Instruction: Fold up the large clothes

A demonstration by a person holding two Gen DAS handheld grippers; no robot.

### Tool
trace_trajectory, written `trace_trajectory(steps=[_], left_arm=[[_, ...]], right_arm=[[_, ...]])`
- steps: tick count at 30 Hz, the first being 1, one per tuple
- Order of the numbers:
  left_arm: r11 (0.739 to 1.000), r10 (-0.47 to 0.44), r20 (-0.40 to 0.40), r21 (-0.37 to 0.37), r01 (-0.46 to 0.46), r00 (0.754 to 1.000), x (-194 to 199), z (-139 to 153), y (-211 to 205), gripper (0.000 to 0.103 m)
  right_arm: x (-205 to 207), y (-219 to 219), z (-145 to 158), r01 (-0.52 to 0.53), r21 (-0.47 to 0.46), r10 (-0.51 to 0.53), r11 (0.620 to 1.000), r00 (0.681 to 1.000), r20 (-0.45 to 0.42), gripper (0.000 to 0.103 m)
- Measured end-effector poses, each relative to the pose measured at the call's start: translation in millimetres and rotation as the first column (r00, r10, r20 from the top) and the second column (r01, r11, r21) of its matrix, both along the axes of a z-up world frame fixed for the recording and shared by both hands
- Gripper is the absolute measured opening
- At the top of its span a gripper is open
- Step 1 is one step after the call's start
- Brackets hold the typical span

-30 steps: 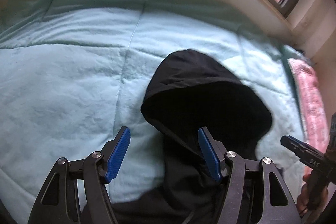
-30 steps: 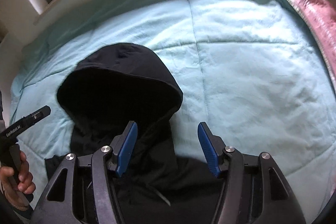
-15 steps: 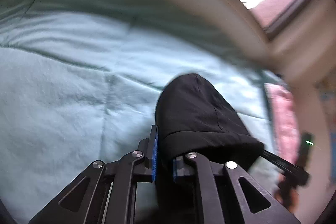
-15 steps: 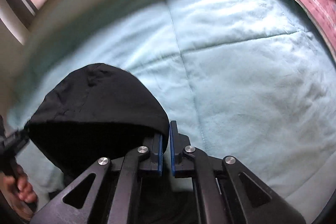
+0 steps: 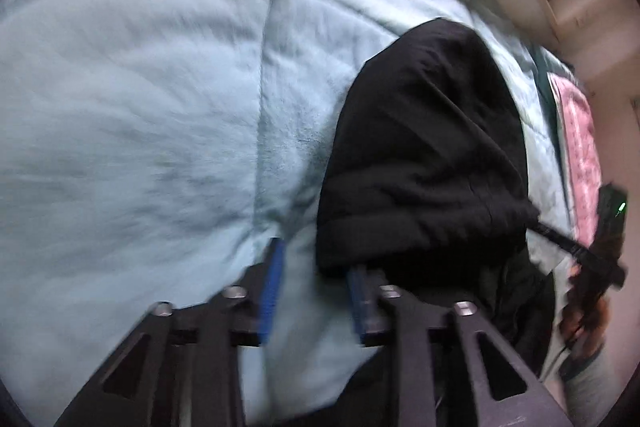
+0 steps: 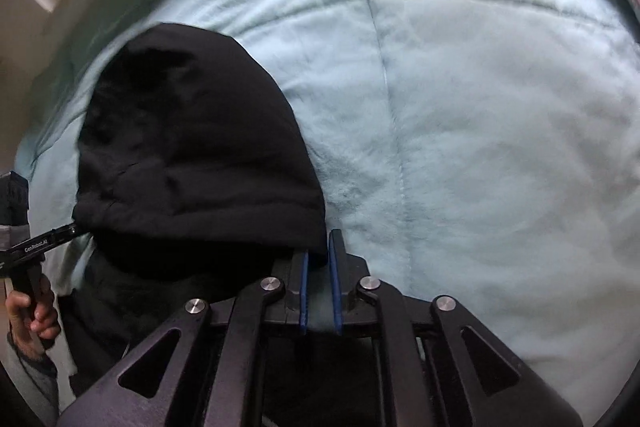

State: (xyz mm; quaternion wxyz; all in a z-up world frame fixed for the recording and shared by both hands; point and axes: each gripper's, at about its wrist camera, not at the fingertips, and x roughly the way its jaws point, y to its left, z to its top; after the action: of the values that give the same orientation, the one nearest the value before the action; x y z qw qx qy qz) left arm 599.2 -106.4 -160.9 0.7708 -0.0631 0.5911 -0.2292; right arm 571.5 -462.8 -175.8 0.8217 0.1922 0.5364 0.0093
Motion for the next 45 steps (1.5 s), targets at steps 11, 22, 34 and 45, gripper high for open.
trace_trajectory(steps=[11, 22, 34, 45], left_arm=[[0.992, -0.041, 0.211, -0.107, 0.065, 0.977, -1.7, 99.9, -30.3, 0.059], [0.999, -0.023, 0.02, 0.04, 0.022, 1.0, 25.3, -18.5, -61.5, 0.059], [0.987, -0.102, 0.223, -0.101, 0.127, 0.969, 26.7, 73.2, -71.3, 0.059], [0.995, -0.092, 0.121, -0.034, 0.096, 0.988, 38.8, -6.2, -84.7, 0.059]], right_arm=[[-4.8, 25.8, 86.4, -0.118, -0.025, 0.121, 0.993, 0.975, 0.185, 0.047], [54.3, 74.0, -25.4, -0.211, -0.123, 0.214, 0.97, 0.977, 0.007, 0.054], [72.8, 95.4, 83.0, -0.293, -0.223, 0.337, 0.93, 0.922, 0.193, 0.054], [187.3, 113.7, -10.1, -0.34, -0.183, 0.349, 0.923, 0.937, 0.021, 0.055]])
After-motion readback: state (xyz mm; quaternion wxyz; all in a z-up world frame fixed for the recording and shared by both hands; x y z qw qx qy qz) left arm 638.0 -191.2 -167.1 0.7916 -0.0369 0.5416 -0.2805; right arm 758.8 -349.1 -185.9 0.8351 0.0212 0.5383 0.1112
